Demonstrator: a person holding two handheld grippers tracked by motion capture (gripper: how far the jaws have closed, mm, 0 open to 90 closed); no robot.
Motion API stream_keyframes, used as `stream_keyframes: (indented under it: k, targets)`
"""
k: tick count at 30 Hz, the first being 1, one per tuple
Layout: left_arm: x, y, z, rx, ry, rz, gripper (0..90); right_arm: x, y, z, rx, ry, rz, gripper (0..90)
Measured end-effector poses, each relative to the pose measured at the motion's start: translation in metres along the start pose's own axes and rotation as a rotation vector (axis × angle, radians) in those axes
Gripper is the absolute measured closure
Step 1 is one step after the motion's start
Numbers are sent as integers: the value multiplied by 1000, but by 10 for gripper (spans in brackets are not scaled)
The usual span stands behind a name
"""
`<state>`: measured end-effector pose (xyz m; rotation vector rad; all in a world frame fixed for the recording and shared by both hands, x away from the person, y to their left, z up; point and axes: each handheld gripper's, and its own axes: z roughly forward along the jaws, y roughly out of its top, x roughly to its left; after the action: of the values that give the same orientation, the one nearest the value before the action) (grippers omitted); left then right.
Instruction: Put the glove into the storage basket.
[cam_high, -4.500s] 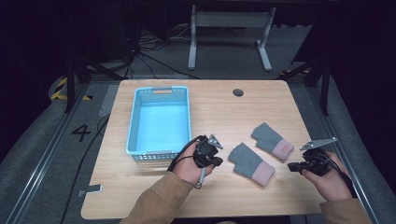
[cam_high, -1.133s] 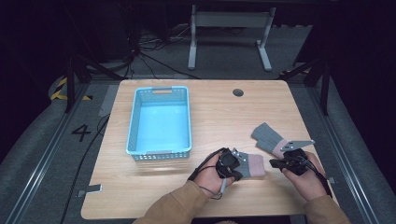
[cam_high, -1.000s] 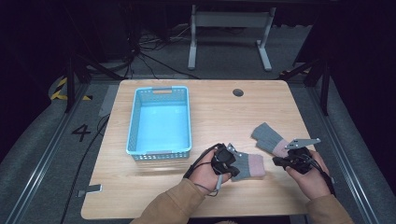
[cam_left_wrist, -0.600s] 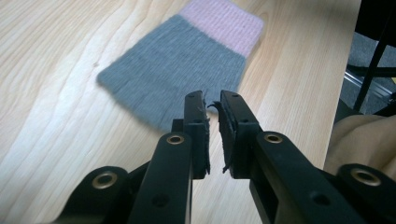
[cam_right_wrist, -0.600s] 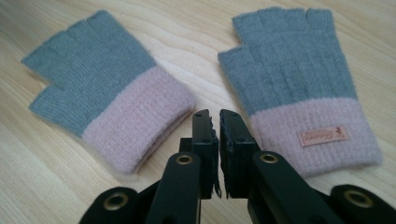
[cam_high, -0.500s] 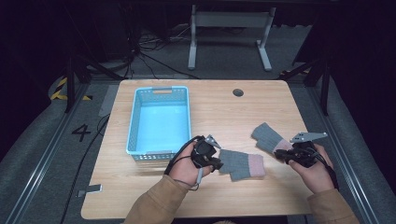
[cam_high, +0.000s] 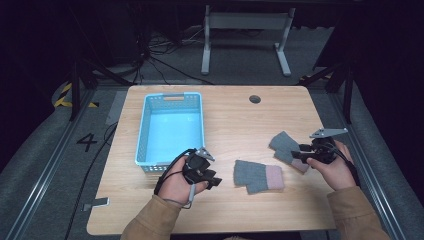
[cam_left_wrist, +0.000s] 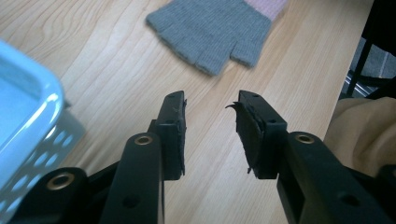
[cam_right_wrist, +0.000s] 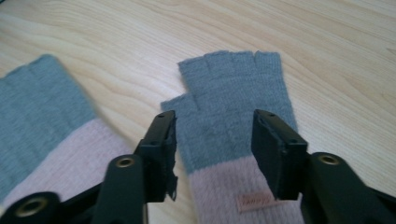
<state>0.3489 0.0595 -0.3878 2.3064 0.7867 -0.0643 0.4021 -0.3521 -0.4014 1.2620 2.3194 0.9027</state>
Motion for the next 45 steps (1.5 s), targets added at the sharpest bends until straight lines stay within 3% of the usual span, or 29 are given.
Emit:
stream_keyframes:
  k: [11, 27, 35, 42, 45]
  targets:
    - [4, -11, -7, -3, 23, -26, 560, -10, 2, 27, 22, -37, 11, 387]
    - [6, -11, -3, 7, 23, -25, 565, -19, -7, 48, 71, -54, 9, 373]
    - [6, -11, -1, 12, 20, -25, 570, -17, -8, 51, 76, -60, 17, 459]
    - [6, -11, -1, 13, 19, -25, 577, -15, -7, 49, 87, -62, 19, 678]
    - [7, -11, -1, 13, 19, -25, 578, -14, -6, 49, 92, -62, 15, 725]
